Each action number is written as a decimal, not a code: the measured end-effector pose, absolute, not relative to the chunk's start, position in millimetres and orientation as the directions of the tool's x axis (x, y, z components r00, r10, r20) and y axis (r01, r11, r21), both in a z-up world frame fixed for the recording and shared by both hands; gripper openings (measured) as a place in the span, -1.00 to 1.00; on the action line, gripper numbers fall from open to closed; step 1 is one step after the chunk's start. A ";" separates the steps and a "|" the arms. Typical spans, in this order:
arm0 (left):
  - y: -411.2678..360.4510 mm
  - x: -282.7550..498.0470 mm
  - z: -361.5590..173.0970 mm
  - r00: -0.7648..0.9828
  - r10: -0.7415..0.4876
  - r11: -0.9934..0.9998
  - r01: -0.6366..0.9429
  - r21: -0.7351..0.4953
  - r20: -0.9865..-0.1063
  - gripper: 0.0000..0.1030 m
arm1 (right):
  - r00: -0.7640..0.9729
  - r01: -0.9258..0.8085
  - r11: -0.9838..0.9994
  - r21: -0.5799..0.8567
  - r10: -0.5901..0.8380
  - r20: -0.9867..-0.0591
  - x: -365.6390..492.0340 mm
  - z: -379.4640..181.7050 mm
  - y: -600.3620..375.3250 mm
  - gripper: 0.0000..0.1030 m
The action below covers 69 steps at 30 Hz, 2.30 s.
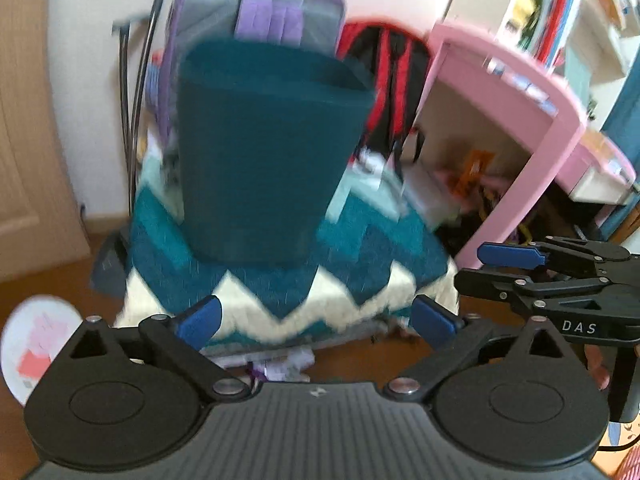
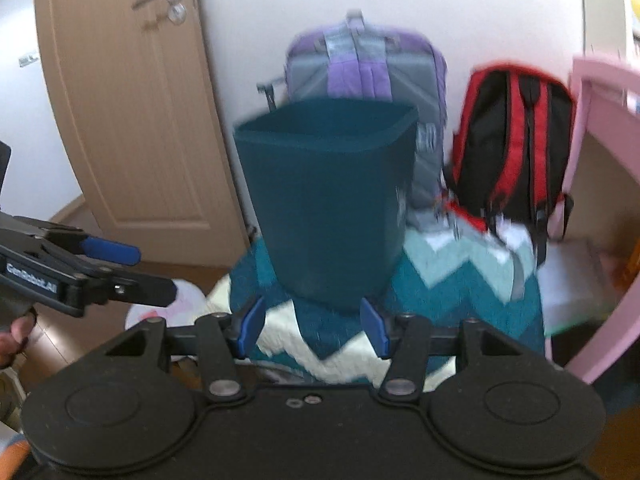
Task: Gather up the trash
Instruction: 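Withdraw both tools and lower them toward the grey paper and Christmas wrapper, then grasp the grey crumpled paper with left tool while right tool grasps Christmas-print wrapper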
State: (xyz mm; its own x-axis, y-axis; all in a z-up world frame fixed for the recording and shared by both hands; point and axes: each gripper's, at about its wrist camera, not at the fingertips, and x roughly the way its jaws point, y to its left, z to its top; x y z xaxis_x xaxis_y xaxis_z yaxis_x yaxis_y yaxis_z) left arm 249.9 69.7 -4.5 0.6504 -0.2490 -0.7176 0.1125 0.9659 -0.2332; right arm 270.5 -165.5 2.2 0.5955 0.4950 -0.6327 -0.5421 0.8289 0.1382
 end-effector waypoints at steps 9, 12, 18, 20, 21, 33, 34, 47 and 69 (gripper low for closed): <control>82.2 283.5 -156.2 0.467 -0.187 0.979 0.020 -0.201 -0.864 0.97 | 0.392 -0.373 0.876 0.305 0.447 -0.804 308.8 -152.1 -165.6 0.03; 85.5 292.9 -203.3 0.401 -0.178 0.982 0.020 -0.185 -0.899 0.97 | 0.338 -0.312 0.896 0.316 0.416 -0.845 319.3 -200.1 -164.9 0.02; 94.3 308.0 -287.3 0.275 -0.169 0.985 0.022 -0.170 -0.946 0.97 | 0.223 -0.247 0.914 0.321 0.376 -0.899 340.6 -276.3 -153.4 0.02; 97.8 311.9 -312.2 0.250 -0.180 0.984 0.030 -0.178 -0.951 0.97 | 0.193 -0.229 0.917 0.327 0.372 -0.908 346.7 -298.6 -147.7 0.02; 98.9 313.0 -323.7 0.242 -0.187 0.982 0.042 -0.182 -0.952 0.97 | 0.178 -0.223 0.918 0.328 0.369 -0.912 350.0 -309.3 -144.2 0.02; 106.8 312.2 -446.6 0.154 -0.181 0.971 0.185 -0.151 -0.971 0.96 | 0.058 -0.205 0.931 0.301 0.318 -0.946 385.3 -416.6 -91.9 0.02; 105.9 310.8 -456.0 0.149 -0.175 0.969 0.199 -0.144 -0.973 0.96 | 0.052 -0.202 0.932 0.300 0.316 -0.947 387.6 -423.0 -89.6 0.02; 86.3 298.1 -536.0 0.157 -0.083 0.903 0.430 -0.008 -0.984 0.95 | -0.013 -0.336 0.914 0.228 0.238 -0.971 380.6 -487.2 -38.8 0.02; 115.1 310.0 -562.2 0.128 -0.099 0.962 0.265 -0.062 -0.987 0.06 | 0.059 -0.552 0.815 0.176 0.248 -0.967 349.7 -473.4 -38.0 0.02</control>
